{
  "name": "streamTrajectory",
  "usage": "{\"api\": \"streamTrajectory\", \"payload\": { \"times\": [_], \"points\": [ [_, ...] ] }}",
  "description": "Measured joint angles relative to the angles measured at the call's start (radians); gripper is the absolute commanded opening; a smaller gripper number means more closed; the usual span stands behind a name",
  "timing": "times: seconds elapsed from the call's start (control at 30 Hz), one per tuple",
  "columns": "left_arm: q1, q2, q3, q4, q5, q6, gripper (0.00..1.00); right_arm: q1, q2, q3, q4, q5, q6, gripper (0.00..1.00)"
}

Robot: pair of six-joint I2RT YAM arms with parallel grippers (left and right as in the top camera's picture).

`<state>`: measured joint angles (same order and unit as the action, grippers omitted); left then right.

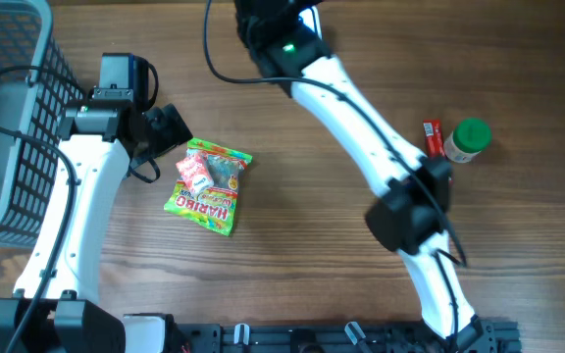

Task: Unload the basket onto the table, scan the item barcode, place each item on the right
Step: 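Carry the wipes pack right and lower it near the red stick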

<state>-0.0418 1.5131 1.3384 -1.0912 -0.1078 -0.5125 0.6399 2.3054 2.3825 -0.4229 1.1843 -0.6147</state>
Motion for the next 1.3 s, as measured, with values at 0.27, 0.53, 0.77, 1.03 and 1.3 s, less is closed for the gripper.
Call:
{"api": "streamTrajectory", "payload": {
  "times": [0.27, 0.53, 0.77, 1.03, 1.3],
  "points": [
    [0.0, 0.0, 0.0, -0.001, 0.0, 0.0, 1.0, -0.01, -0.172, -0.003, -0.861, -0.471, 0.506, 0.04],
    [0.0, 0.0, 0.0, -0.001, 0.0, 0.0, 1.0, -0.121, -0.189, -0.133, -1.177, -0.984, 0.683, 0.04],
    [0.0, 0.0, 0.0, 0.0, 0.0, 0.0, 1.0, -0.194, -0.192, -0.478, -1.054, -1.04, 0.747, 0.04],
    [0.0, 0.0, 0.0, -0.001, 0.0, 0.0, 1.0, -0.301, -0.192, -0.792, -0.894, -0.979, 0.805, 0.04],
    [0.0, 0.0, 0.0, -0.001, 0.0, 0.0, 1.0, -0.431, -0.193, -0.844, -0.87, -0.966, 0.812, 0.56]
  ]
}}
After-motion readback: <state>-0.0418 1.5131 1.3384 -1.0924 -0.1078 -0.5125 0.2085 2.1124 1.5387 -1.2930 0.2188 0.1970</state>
